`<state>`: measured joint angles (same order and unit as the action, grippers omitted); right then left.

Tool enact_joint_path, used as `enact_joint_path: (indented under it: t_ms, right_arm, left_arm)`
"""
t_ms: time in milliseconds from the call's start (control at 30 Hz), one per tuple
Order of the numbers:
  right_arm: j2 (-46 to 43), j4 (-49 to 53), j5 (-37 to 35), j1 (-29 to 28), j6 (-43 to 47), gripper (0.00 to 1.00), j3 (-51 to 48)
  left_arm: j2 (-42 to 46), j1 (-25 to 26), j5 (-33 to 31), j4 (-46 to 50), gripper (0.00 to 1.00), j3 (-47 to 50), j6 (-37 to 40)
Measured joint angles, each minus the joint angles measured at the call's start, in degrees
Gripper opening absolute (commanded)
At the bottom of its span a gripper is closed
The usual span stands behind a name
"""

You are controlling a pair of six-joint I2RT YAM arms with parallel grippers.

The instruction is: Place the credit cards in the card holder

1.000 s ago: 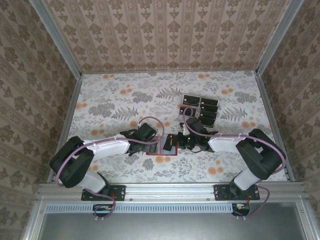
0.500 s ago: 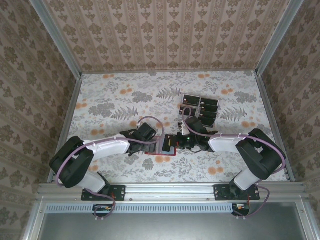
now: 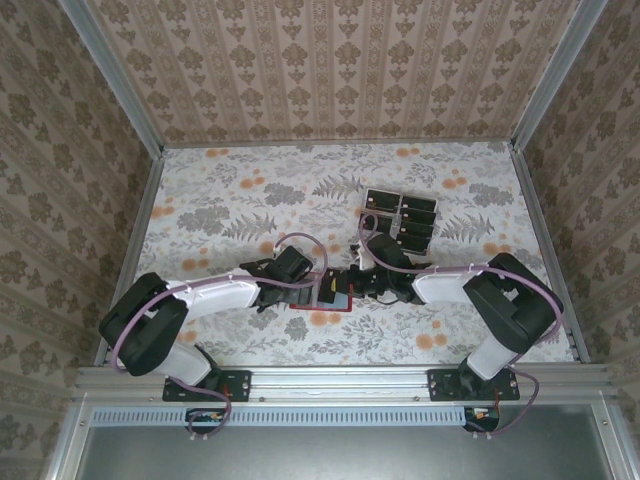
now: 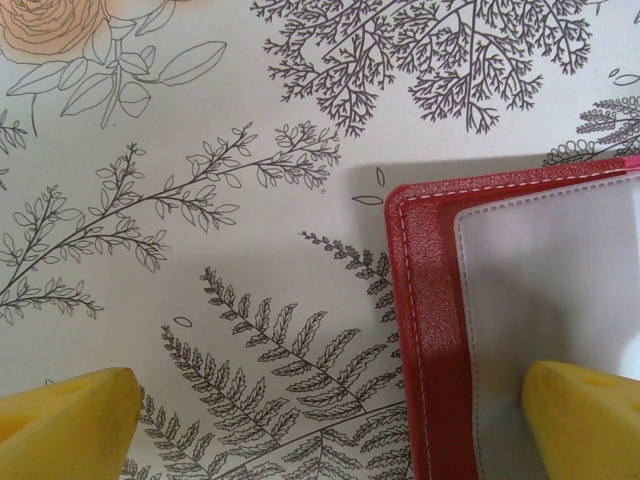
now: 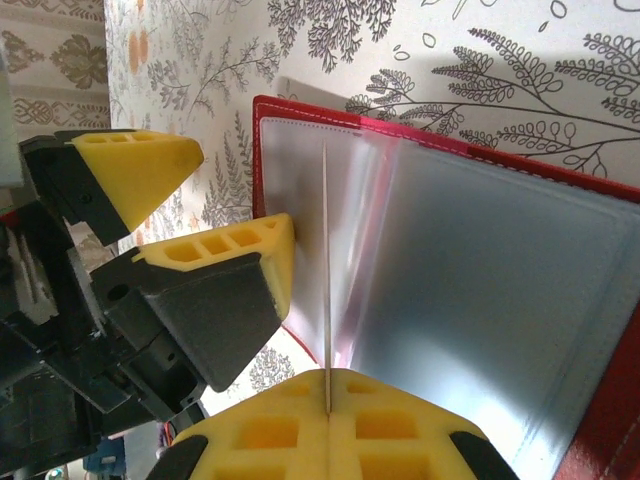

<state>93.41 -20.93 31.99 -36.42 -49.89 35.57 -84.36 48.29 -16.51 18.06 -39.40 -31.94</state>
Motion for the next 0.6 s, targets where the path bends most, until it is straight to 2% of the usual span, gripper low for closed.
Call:
enact_joint_path:
  t_ms: [600]
  right_arm:
    - [3.2,-3.3,0.2,-0.6,-1.3,0.0,0.0]
  left_arm:
    - [0.0,0.0,0.0,0.0,1.0,0.0,0.0]
